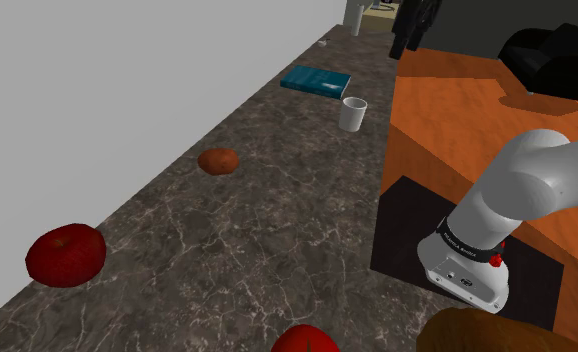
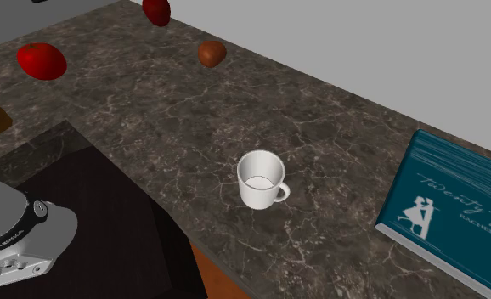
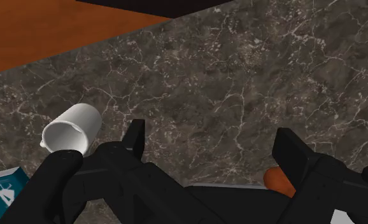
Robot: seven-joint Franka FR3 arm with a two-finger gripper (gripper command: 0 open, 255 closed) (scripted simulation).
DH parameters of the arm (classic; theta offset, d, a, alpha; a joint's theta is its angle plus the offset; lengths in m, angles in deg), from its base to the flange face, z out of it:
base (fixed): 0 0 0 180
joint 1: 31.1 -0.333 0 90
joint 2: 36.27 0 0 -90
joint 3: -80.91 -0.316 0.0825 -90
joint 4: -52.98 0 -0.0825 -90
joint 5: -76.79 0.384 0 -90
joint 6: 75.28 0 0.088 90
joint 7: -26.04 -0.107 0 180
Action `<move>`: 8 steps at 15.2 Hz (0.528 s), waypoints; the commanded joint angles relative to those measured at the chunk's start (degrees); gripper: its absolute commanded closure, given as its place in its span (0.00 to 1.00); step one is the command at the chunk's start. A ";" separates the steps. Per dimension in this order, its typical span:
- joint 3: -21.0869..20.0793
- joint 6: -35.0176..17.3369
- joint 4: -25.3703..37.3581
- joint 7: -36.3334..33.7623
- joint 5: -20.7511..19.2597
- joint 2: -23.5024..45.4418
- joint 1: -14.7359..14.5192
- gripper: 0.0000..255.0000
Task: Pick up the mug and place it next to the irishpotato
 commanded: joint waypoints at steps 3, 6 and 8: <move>0.95 -3.84 -2.62 1.38 -0.96 0.83 0.44 0.00; 2.41 -9.73 -6.01 3.37 -2.36 2.73 1.19 0.00; 3.39 -13.75 -7.89 4.64 -3.24 4.44 1.72 0.00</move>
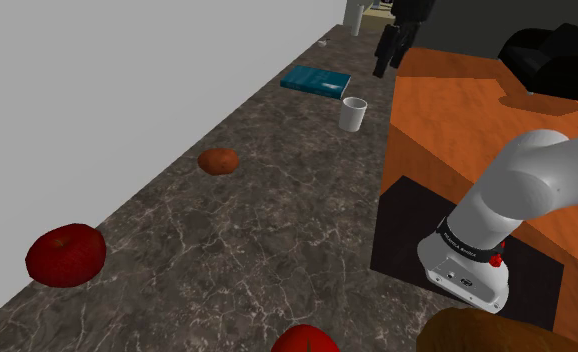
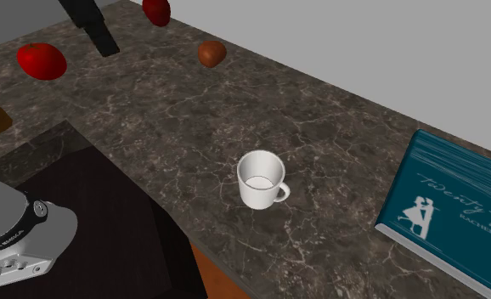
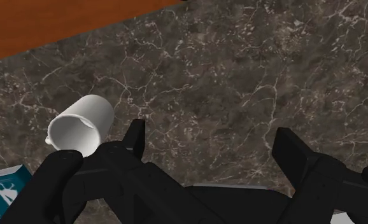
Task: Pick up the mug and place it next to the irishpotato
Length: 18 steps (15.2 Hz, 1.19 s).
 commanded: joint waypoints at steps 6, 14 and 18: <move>3.67 -14.70 -5.01 4.42 -2.90 7.96 1.94 0.00; 7.86 -30.69 -5.05 9.15 -4.71 21.89 3.64 0.00; 9.88 -37.84 -2.96 11.85 -4.45 30.10 4.13 0.00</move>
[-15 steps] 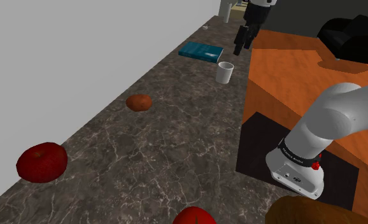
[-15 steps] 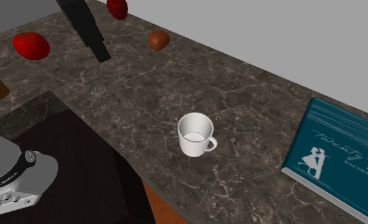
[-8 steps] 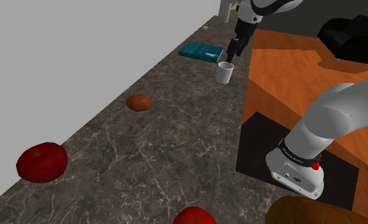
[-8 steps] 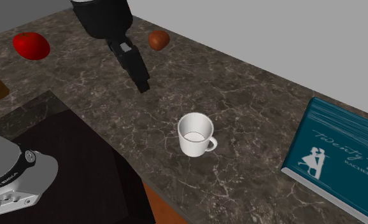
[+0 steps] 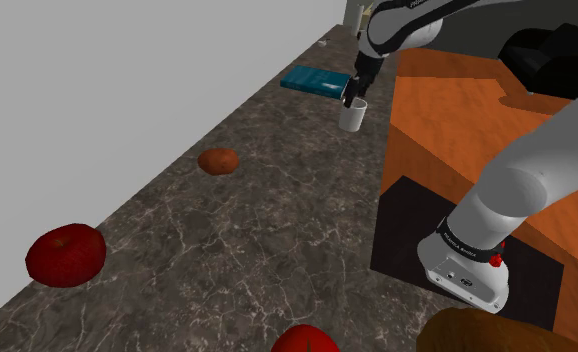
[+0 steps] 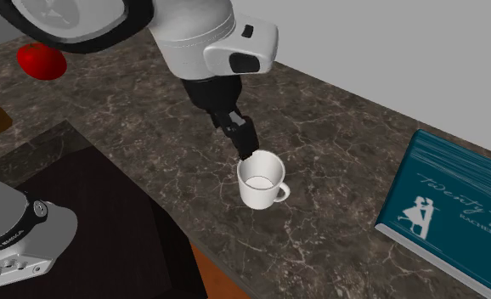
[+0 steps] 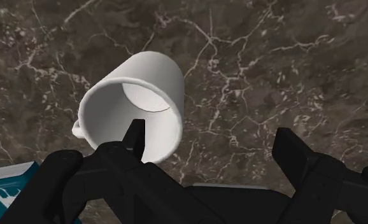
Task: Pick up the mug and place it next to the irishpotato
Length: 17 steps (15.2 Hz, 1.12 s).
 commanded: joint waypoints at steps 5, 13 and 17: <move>1.57 -7.41 1.21 2.52 0.92 7.82 0.33 0.00; 1.73 -11.06 0.62 3.01 1.59 10.92 0.24 0.00; 1.73 -11.05 0.62 3.00 1.59 10.91 0.24 0.00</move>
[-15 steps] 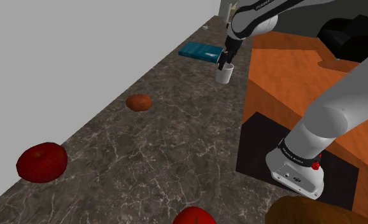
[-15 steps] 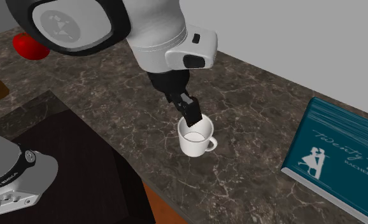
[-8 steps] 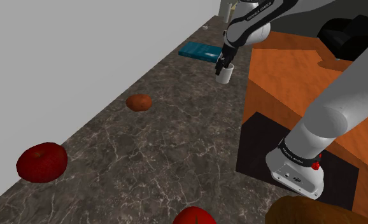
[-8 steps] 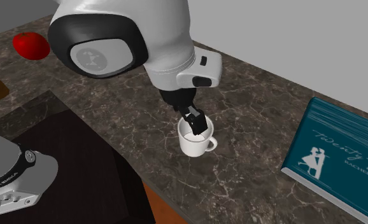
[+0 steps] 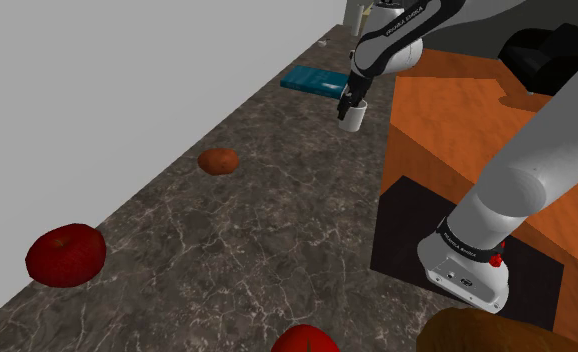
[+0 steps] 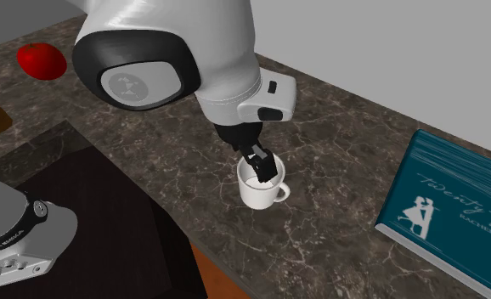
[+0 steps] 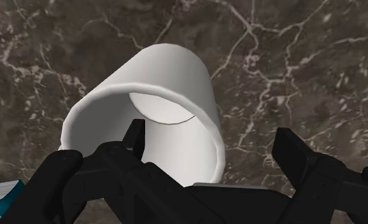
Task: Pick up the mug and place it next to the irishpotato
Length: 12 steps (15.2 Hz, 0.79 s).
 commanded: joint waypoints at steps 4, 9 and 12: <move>0.00 0.00 0.00 0.00 0.00 0.00 0.00 1.00; 0.00 0.00 0.00 0.00 0.00 0.00 0.00 1.00; -0.02 0.82 0.27 -0.08 -0.12 -0.56 0.02 1.00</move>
